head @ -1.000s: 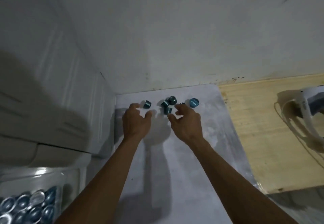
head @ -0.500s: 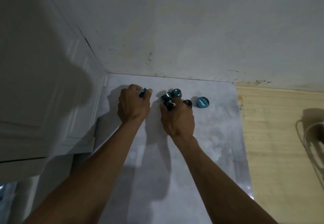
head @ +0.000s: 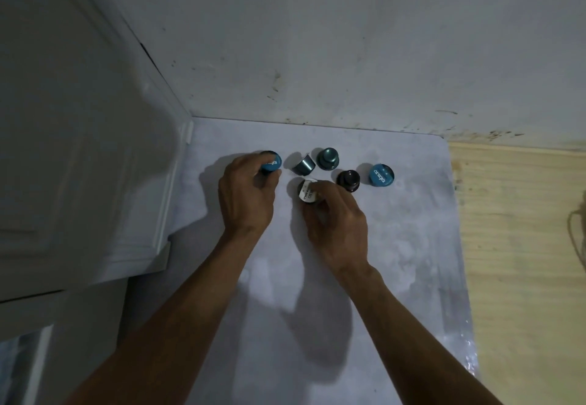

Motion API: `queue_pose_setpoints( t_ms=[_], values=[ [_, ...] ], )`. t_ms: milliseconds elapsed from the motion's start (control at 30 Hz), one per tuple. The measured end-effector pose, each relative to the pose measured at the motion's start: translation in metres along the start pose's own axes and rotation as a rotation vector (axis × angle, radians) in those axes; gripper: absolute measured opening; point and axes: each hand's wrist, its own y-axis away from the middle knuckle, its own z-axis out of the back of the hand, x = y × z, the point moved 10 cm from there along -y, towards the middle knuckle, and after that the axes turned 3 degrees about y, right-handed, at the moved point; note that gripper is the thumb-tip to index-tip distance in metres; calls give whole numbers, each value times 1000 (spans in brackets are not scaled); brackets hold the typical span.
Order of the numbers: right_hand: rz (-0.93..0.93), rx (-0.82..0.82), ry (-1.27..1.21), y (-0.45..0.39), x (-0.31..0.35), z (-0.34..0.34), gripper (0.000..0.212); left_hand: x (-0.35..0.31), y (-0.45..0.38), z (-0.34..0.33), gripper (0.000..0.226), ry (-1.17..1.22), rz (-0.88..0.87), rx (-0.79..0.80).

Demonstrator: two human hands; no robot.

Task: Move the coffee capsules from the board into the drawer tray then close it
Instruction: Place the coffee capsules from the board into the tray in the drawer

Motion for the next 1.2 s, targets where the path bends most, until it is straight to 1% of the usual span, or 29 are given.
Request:
queue_pose_setpoints(
  t_ms=[133,233,367,467,567,633,733,967,1200],
  values=[
    [30,-53,-20,-1,-2,0,15,-4,4,3,30,-5,-84,-30],
    [13,-78,-83,-2,-3,3,15,-3,6,6,29,2,-105,-25],
    [-42,-79,-206,-1,0,19,9,-4,15,17,28,71,-42,-21],
    [-94,-55,-252,3,5,33,15,-18,30,33,26,80,-15,-32],
    [-97,-40,-262,8,15,46,19,-35,47,51,21,80,16,-46],
    [-79,-44,-280,13,27,58,20,-43,59,65,23,68,55,-61],
    [-25,-57,-293,21,50,78,20,-59,74,89,22,65,50,-71],
    [-41,-92,-380,57,98,114,21,-94,109,142,20,133,24,-35],
    [-46,-130,-440,112,165,128,18,-106,148,206,22,87,-78,33]
  ],
)
